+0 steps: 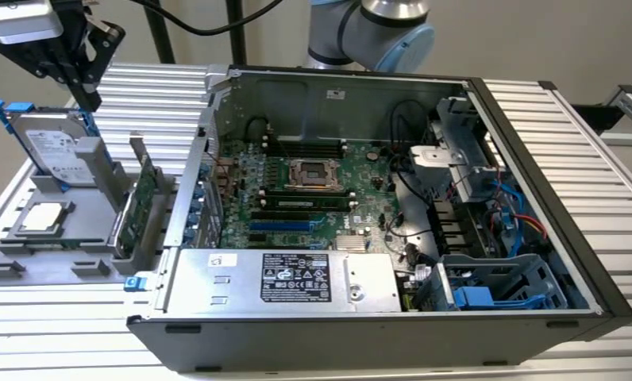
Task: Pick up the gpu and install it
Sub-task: 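Reach for the gpu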
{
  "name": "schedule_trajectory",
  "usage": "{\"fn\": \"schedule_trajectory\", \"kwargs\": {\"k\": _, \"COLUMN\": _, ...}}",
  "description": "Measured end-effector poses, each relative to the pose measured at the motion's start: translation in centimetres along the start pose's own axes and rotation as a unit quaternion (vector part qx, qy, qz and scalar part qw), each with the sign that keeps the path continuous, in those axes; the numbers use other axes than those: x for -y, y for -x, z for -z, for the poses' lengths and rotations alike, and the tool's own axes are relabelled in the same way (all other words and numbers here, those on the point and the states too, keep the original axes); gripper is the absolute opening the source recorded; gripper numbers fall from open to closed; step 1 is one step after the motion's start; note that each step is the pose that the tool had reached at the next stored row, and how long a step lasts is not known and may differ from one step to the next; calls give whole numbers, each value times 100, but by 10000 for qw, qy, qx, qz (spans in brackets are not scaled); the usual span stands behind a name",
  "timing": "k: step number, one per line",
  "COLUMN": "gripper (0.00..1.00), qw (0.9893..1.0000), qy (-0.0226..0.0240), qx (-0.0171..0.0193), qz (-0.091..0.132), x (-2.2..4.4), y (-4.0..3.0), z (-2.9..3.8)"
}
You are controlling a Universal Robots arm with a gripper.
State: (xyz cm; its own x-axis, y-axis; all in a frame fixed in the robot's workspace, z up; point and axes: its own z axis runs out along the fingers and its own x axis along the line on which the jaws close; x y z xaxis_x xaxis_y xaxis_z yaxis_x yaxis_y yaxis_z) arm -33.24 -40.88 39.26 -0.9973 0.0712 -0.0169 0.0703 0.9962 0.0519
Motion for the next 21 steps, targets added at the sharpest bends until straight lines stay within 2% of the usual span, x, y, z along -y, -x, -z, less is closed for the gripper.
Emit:
{"fn": "schedule_trajectory", "kwargs": {"k": 2, "gripper": 0, "qw": 10000, "qy": 0, "qx": 0, "qz": 0, "x": 0, "y": 0, "z": 0}}
{"fn": "schedule_trajectory", "kwargs": {"k": 3, "gripper": 100, "qw": 10000, "qy": 0, "qx": 0, "qz": 0, "x": 0, "y": 0, "z": 0}}
{"fn": "schedule_trajectory", "kwargs": {"k": 12, "gripper": 100, "qw": 10000, "qy": -1, "qx": -7, "qz": 0, "x": 0, "y": 1, "z": 0}}
{"fn": "schedule_trajectory", "kwargs": {"k": 21, "gripper": 100, "qw": 10000, "qy": -9, "qx": -6, "qz": 1, "x": 1, "y": 31, "z": -23}}
